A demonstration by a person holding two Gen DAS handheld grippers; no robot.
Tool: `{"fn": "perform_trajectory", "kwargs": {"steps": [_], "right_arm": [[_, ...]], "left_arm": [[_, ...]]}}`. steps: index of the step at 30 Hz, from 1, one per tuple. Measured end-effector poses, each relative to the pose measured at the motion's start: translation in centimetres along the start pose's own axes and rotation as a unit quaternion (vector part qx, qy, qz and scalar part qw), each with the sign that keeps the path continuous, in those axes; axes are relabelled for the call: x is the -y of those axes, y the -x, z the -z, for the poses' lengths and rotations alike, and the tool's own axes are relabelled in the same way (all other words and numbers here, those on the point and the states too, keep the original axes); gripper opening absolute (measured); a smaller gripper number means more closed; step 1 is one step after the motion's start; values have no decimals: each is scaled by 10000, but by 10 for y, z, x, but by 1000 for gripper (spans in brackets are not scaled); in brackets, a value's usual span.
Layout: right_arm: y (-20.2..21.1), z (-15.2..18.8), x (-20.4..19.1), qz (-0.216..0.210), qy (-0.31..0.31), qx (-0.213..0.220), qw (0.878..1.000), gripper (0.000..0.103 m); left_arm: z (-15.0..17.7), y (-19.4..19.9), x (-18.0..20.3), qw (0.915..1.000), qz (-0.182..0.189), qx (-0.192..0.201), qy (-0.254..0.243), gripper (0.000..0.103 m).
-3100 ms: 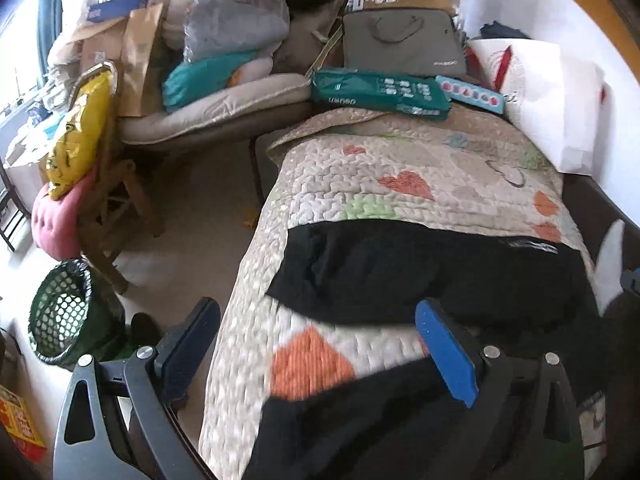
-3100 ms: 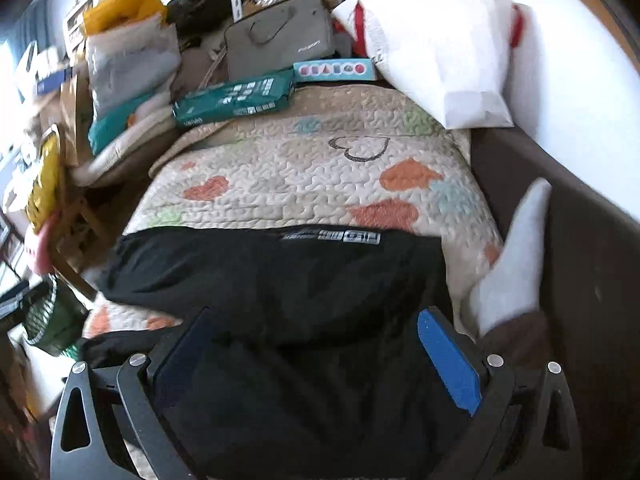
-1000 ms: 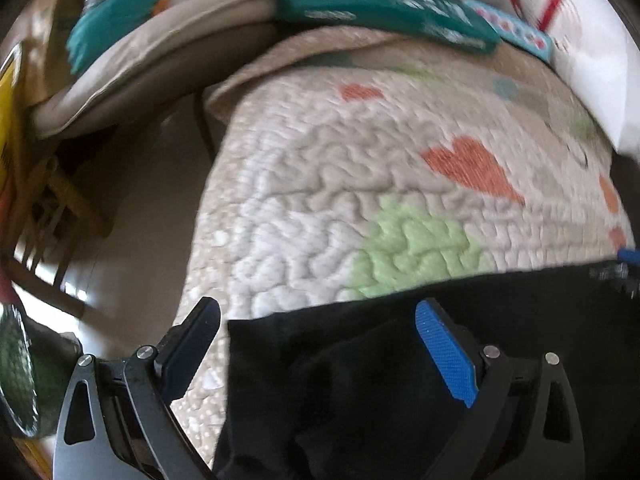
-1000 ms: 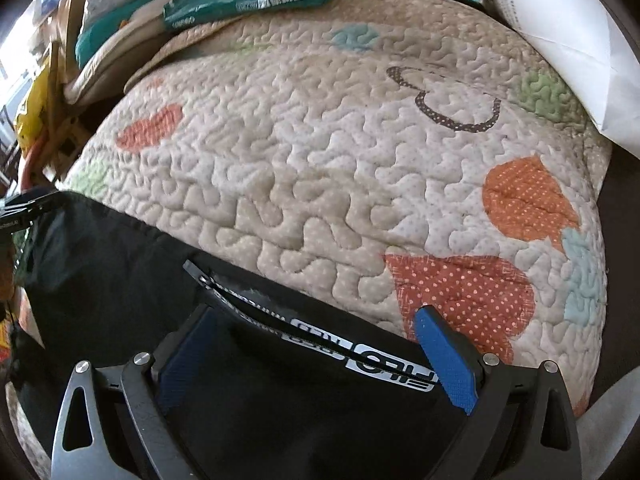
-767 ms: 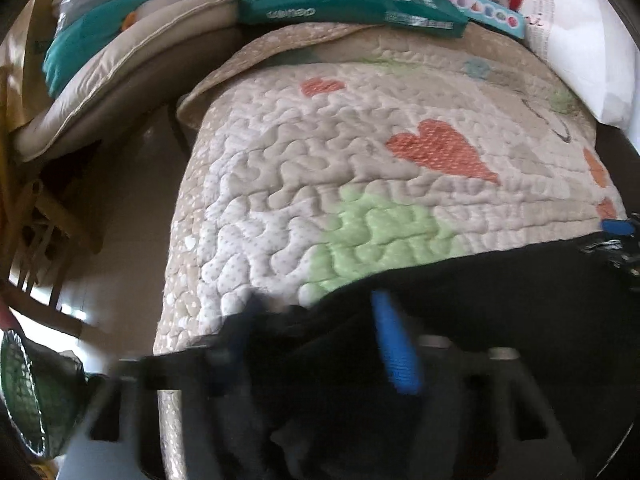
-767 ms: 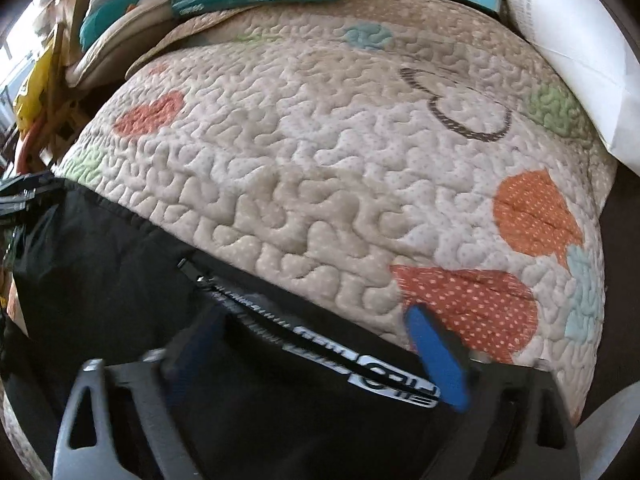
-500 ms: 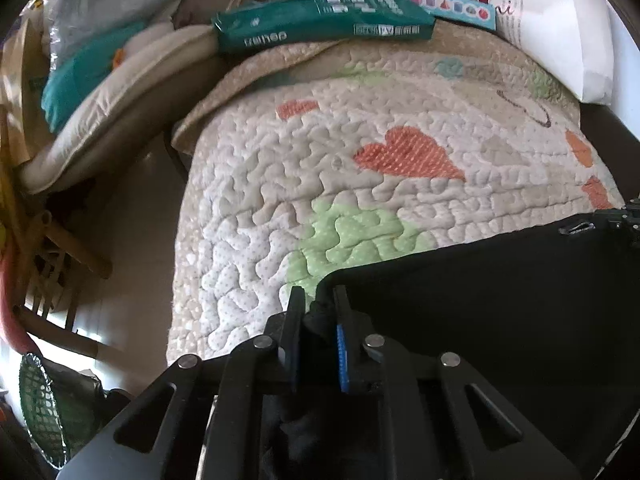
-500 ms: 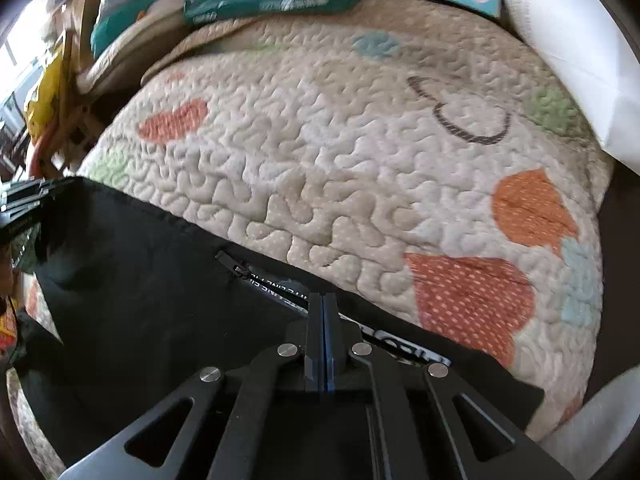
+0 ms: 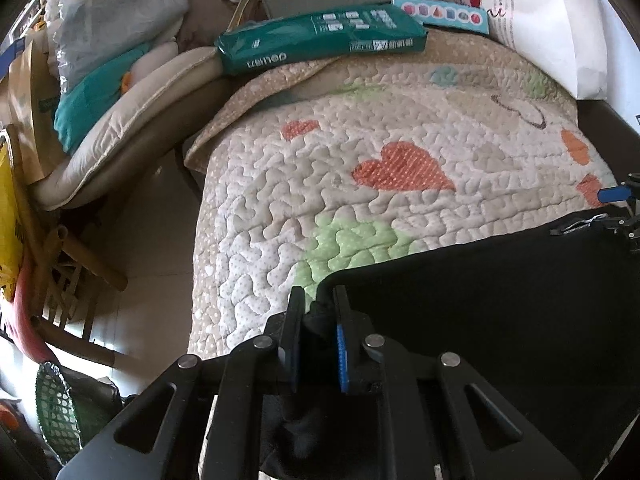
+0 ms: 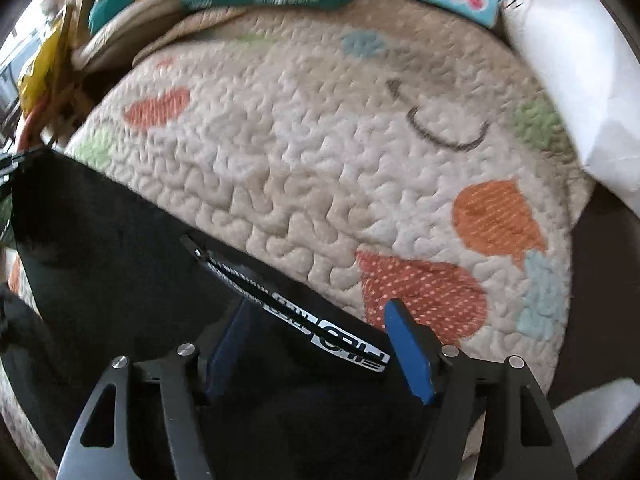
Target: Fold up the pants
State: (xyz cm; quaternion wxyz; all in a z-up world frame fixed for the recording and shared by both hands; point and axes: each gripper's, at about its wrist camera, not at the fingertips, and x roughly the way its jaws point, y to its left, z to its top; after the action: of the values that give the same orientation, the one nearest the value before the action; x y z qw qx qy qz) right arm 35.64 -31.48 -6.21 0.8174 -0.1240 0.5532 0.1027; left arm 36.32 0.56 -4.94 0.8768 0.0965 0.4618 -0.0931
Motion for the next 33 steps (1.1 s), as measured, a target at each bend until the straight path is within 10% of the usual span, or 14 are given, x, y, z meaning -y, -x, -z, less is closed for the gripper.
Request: {"fn": "perform_trajectory", "kwargs": {"steps": [6,8,10,24,33], "right_arm": [[-29,-13,-2,-226,180,-223,9993,69],[-24,-13,-10,-499,301,-255,9980,17],[-20,-8,-23,-274,569,-276,9976,12],[71,25,-41,-23,-35,522,9986,7],[127,116,-90,65,87,425,9990,7]], "left_arm": [[7,-23,-3,9998,-38,-167,140,13],[8,-21,-2,9998,-60,-121,164,13],[8,-14,-2,9998,-80,-29,172,13],[35,93,6,9964,-145,834,40,13],[109,152,22,9936,-204,1099,-168,13]]}}
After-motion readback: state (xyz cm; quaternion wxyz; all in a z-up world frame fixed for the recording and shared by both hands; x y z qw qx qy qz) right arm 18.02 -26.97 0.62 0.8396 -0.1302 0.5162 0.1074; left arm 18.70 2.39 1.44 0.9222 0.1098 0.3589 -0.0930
